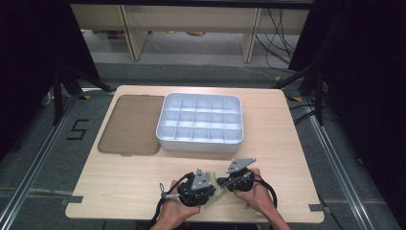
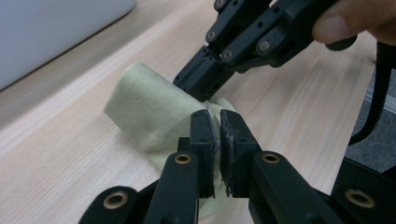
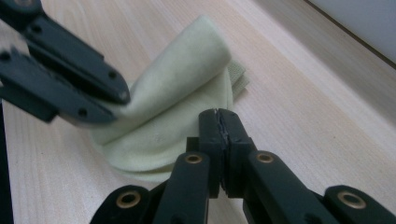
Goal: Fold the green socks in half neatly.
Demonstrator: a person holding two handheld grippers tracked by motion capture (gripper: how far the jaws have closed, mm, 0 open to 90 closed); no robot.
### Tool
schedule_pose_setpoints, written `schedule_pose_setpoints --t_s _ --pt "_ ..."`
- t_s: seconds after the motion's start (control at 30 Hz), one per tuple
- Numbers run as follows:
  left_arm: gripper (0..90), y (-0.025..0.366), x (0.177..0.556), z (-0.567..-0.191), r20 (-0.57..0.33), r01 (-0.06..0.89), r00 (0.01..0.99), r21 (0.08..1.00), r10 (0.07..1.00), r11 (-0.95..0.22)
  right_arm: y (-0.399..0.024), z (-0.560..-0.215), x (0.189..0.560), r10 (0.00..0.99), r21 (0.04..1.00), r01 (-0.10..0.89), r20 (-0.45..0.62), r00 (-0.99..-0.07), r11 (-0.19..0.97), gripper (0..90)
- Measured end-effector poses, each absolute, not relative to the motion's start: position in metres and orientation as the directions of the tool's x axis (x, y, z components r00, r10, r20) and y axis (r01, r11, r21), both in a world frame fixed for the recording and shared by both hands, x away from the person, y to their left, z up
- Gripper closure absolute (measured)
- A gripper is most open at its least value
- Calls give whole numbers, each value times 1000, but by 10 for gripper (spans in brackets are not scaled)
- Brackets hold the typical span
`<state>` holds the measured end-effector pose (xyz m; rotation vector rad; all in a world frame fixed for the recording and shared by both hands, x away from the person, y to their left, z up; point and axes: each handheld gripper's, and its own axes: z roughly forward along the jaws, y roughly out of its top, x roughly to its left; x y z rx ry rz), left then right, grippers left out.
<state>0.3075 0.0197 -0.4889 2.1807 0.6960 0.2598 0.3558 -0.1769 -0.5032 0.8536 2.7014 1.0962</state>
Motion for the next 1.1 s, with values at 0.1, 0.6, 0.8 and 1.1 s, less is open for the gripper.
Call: schedule_pose_setpoints --t_s 0.1,0.6,0.8,1.1 --pt "836 14 308 -494 -43 394 830 751 556 -530 -180 -501 358 537 682 460 115 -835 569 891" --pt "832 8 307 -501 -31 393 830 741 557 -544 -191 -475 357 530 782 433 157 -833 449 891" --pt "828 9 308 -502 -15 386 830 737 557 -555 -181 -472 354 504 790 436 189 -843 432 890" --pt "822 9 307 -502 -31 393 832 739 554 -548 -166 -485 361 477 755 441 194 -857 485 888"
